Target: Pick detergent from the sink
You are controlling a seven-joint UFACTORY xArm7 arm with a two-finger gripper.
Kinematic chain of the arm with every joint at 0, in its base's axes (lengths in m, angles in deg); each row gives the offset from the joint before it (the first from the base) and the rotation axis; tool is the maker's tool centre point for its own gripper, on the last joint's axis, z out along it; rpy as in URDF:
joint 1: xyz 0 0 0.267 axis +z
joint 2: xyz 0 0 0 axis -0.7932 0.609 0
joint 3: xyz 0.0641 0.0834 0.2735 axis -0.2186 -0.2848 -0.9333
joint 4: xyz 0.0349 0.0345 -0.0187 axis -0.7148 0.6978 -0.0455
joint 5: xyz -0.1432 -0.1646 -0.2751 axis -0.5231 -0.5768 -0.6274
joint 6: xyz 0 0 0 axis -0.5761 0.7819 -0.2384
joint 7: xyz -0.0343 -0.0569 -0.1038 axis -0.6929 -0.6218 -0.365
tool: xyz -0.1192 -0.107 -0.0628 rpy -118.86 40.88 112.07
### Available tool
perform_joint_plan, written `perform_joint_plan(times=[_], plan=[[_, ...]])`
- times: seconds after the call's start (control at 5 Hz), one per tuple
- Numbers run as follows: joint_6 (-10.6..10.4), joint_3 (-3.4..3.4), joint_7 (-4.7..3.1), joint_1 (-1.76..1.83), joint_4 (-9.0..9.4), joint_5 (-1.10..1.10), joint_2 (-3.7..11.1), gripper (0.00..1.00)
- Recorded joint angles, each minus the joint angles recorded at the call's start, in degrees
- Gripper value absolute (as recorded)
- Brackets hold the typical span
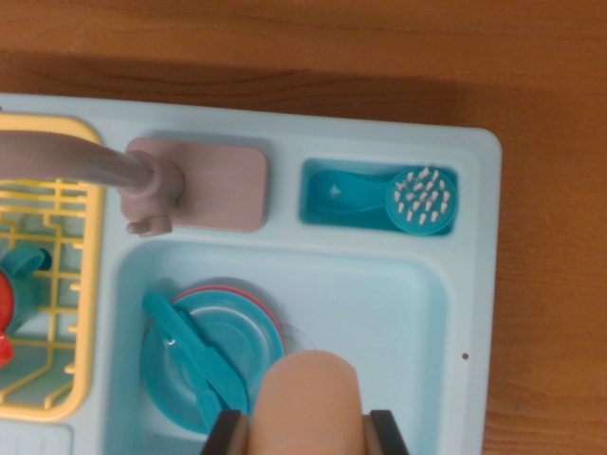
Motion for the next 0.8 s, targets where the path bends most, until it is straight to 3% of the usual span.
perform_joint_plan(times=[0.2, 0.8], plan=[[1.17, 0.02, 0.13, 0.01, -0.82, -0.11, -0.35, 1.00], [1.90, 0.03, 0.21, 0.01, -1.33, -0.17, -0.57, 1.00]])
